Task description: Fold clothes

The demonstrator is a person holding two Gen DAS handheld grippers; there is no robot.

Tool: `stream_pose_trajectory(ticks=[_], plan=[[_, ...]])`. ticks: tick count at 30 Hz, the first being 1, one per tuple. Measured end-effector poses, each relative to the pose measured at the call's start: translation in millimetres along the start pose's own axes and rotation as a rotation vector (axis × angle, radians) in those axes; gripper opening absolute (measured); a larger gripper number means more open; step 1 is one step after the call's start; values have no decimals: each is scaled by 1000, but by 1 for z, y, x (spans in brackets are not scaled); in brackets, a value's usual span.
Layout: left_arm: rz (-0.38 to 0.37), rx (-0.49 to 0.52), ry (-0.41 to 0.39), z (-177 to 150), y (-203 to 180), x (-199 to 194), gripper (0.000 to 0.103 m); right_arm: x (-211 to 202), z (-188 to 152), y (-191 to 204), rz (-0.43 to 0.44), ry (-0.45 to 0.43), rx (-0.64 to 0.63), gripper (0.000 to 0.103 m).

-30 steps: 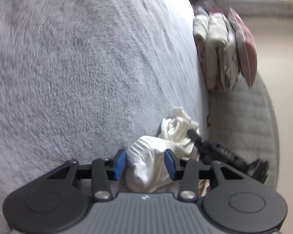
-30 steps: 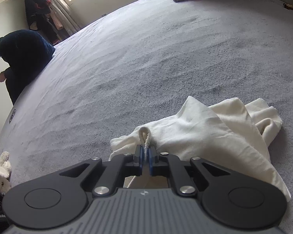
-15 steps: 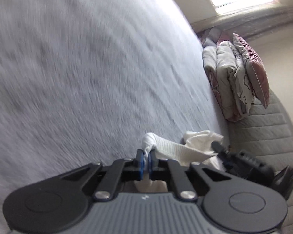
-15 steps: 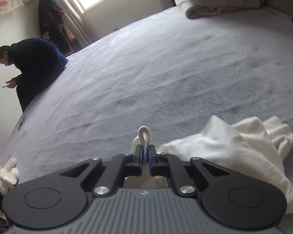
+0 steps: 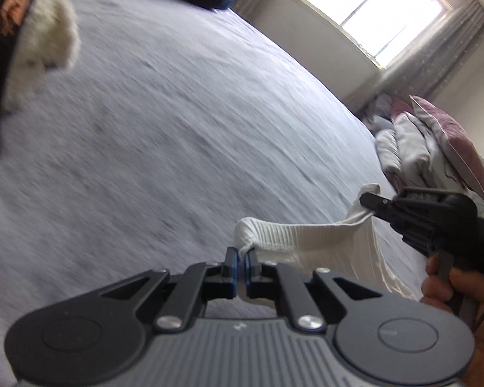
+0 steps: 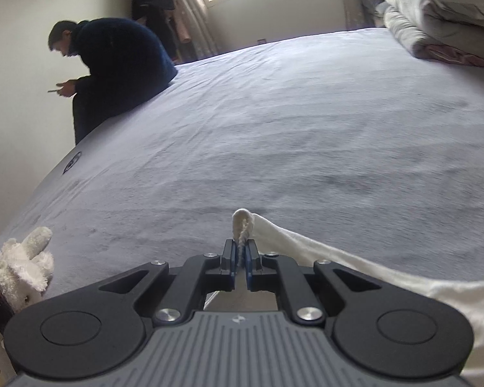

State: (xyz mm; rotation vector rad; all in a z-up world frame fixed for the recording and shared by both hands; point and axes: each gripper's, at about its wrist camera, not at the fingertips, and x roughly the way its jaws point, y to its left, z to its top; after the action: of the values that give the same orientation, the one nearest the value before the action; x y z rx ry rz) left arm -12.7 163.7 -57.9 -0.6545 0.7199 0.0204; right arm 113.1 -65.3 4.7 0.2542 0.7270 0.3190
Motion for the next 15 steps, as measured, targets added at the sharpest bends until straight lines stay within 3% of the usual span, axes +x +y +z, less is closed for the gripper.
stream_pose_trajectory(ticks=[11,15], plan=[[118,-50,-105,31,30,-22,5,68,11,78,63,45,-74,7],[161,-82,-103,42,39,-20,5,87,14,103,78,52,-109,7]])
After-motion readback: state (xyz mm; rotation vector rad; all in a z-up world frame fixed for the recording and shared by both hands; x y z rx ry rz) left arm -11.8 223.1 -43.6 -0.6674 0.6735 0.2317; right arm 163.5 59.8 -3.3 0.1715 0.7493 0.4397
